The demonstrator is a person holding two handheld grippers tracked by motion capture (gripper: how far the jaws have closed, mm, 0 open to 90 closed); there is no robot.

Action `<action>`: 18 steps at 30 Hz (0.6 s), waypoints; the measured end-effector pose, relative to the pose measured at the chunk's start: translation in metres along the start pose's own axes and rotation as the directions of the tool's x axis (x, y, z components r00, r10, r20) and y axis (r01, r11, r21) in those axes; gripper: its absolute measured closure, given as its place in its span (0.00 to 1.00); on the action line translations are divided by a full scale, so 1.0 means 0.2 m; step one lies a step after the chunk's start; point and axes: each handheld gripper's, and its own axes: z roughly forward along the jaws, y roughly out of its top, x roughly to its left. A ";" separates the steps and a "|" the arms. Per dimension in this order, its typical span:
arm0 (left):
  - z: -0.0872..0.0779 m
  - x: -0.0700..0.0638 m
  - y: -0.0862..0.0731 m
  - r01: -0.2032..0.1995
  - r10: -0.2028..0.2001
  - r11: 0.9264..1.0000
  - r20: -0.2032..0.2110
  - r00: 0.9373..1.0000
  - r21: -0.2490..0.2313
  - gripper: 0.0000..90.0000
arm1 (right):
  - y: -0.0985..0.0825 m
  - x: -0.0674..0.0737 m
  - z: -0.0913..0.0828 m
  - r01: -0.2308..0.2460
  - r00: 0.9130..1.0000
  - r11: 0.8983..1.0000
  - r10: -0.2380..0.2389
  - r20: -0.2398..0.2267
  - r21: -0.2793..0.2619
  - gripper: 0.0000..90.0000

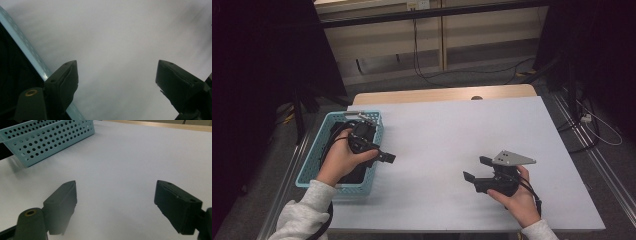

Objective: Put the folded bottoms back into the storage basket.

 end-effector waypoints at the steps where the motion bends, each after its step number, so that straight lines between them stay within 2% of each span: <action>1: 0.01 -0.01 0.00 -0.004 0.004 1.000 0.003 1.000 -0.004 0.20 | 0.00 0.00 0.00 0.002 1.000 1.000 -0.002 -0.001 -0.002 0.21; 10: 0.06 -0.05 -0.02 -0.014 0.015 1.000 0.022 1.000 -0.020 0.20 | -0.01 -0.03 -0.03 -0.002 1.000 1.000 0.002 0.004 0.007 0.20; 18: 0.11 -0.07 -0.05 -0.036 0.036 0.999 0.030 0.999 -0.013 0.20 | -0.01 -0.04 -0.05 0.004 1.000 1.000 -0.004 0.008 0.015 0.20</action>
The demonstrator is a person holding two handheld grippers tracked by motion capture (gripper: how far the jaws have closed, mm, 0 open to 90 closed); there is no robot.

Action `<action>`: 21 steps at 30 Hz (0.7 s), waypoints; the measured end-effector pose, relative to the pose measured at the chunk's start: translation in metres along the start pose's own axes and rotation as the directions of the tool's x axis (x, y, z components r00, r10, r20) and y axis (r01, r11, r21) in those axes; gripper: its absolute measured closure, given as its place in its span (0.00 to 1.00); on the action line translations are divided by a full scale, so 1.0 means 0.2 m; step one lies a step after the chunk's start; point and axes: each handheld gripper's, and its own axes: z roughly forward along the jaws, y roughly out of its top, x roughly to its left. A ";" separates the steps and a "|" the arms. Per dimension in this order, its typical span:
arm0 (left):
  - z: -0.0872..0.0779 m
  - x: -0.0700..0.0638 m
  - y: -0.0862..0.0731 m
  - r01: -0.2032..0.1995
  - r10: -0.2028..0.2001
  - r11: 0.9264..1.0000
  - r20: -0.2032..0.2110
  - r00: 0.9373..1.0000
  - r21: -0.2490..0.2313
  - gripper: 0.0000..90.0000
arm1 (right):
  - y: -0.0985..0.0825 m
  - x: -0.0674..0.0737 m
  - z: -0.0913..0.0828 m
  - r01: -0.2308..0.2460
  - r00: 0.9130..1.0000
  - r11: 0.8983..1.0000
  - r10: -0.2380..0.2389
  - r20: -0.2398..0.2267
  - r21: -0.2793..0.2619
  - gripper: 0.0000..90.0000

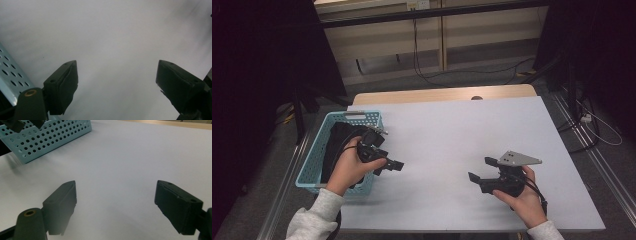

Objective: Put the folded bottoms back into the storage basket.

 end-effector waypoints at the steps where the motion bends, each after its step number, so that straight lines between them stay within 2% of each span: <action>1: 0.01 0.00 0.00 -0.001 0.001 1.000 0.002 1.000 -0.003 0.20 | 0.00 0.00 0.00 -0.002 1.000 1.000 0.002 -0.001 0.001 0.20; 3: 0.02 -0.01 -0.01 0.007 -0.007 1.000 0.009 1.000 -0.008 0.20 | 0.00 0.00 -0.01 0.001 1.000 1.000 -0.001 -0.001 0.005 0.20; 5: 0.03 -0.02 -0.02 -0.004 0.004 1.000 0.017 1.000 -0.005 0.20 | 0.00 -0.01 -0.01 -0.002 1.000 1.000 0.002 0.000 0.007 0.20; 11: 0.06 -0.03 -0.04 0.001 -0.001 1.000 0.030 1.000 -0.014 0.20 | -0.02 -0.02 -0.02 0.006 1.000 1.000 -0.006 0.005 0.022 0.20; 21: 0.09 -0.04 -0.08 0.001 0.000 1.000 0.036 0.999 -0.031 0.18 | -0.03 -0.05 -0.06 0.007 1.000 0.999 -0.007 0.015 0.036 0.20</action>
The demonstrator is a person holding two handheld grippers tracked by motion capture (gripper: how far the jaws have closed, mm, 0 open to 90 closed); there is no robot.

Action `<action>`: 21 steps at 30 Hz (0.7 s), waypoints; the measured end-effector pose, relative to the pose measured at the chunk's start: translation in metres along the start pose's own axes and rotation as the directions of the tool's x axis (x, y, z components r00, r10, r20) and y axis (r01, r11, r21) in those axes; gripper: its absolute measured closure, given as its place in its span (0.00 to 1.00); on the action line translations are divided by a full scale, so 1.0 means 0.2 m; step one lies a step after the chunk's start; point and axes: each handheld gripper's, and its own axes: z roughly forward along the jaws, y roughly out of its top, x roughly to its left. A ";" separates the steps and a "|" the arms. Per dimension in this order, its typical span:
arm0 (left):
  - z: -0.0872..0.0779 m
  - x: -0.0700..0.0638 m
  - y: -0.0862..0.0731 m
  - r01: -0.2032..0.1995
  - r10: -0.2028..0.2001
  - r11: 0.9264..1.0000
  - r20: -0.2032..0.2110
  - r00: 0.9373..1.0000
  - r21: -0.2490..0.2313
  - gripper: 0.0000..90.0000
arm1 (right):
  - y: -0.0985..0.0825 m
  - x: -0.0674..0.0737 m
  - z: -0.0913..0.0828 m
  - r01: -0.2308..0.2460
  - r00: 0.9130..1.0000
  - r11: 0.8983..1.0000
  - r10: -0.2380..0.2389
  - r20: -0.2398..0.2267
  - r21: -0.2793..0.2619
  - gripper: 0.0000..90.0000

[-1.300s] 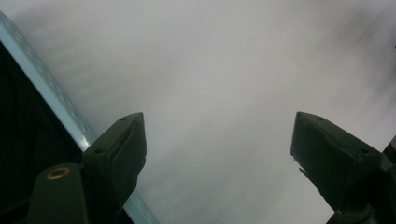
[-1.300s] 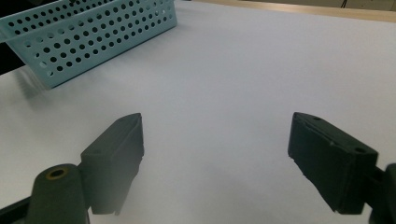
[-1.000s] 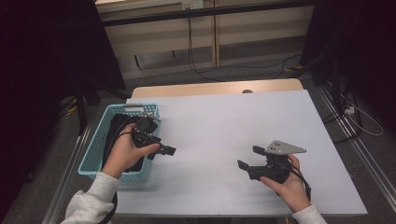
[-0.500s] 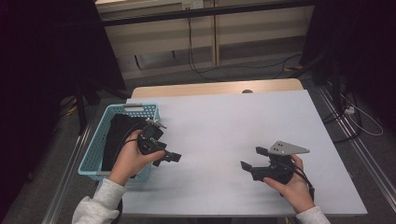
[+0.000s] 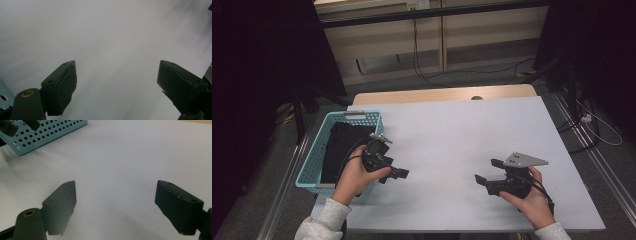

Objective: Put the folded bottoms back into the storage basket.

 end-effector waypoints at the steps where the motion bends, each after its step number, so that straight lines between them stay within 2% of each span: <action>1: 0.00 0.00 0.00 -0.003 0.003 1.000 0.000 1.000 0.000 0.18 | 0.00 0.00 0.00 -0.001 1.000 1.000 0.001 0.000 0.003 0.20; 15: 0.05 0.01 -0.06 0.020 -0.019 0.999 0.025 0.999 -0.037 0.16 | -0.02 -0.03 -0.05 0.002 1.000 1.000 -0.002 0.012 0.014 0.19; 21: 0.06 0.01 -0.08 0.016 -0.016 0.999 0.027 1.000 -0.031 0.16 | -0.04 -0.05 -0.07 0.001 1.000 1.000 -0.001 0.020 0.017 0.19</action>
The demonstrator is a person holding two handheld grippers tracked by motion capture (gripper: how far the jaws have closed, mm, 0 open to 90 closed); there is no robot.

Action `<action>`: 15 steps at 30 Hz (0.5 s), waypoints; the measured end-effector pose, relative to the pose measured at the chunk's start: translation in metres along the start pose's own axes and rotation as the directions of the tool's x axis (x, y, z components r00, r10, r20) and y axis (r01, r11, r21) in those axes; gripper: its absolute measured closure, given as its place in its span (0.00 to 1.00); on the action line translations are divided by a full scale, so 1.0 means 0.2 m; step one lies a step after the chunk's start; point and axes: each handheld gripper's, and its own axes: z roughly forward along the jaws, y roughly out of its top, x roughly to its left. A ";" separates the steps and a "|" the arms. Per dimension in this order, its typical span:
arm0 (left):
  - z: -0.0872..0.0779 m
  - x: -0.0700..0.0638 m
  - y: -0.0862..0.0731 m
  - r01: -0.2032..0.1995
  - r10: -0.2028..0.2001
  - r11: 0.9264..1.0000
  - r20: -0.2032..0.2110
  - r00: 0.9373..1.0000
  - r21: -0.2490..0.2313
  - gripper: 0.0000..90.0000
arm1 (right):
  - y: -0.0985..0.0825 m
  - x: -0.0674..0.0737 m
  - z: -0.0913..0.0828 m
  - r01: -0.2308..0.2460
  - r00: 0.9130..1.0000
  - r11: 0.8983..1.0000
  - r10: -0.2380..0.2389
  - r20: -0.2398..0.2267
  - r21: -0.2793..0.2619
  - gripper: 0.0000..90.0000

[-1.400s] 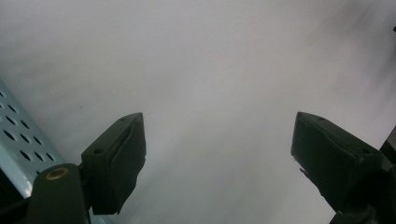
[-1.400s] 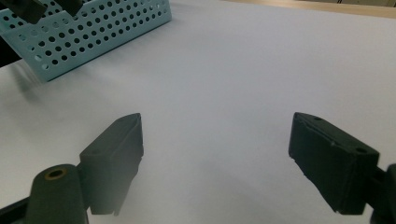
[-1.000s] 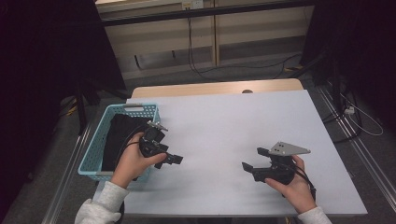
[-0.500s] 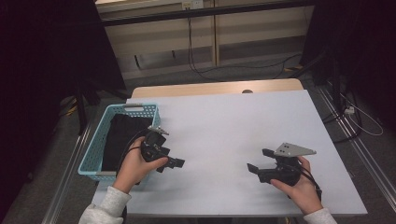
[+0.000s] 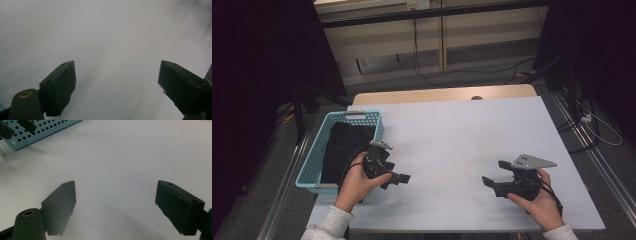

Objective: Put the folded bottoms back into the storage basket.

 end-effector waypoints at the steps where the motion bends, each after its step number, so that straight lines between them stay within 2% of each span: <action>1: 0.00 0.00 0.00 -0.004 0.004 1.000 0.002 1.000 -0.004 0.16 | 0.00 0.00 0.00 -0.001 1.000 1.000 0.001 -0.001 0.001 0.19; 11: 0.03 0.00 -0.03 -0.006 0.006 1.000 0.006 1.000 -0.017 0.16 | -0.02 -0.02 -0.03 0.004 1.000 1.000 -0.004 0.004 0.014 0.19; 15: 0.03 -0.01 -0.05 -0.006 0.006 0.999 0.008 1.000 -0.037 0.16 | -0.03 -0.03 -0.03 0.005 1.000 1.000 -0.005 0.007 0.019 0.19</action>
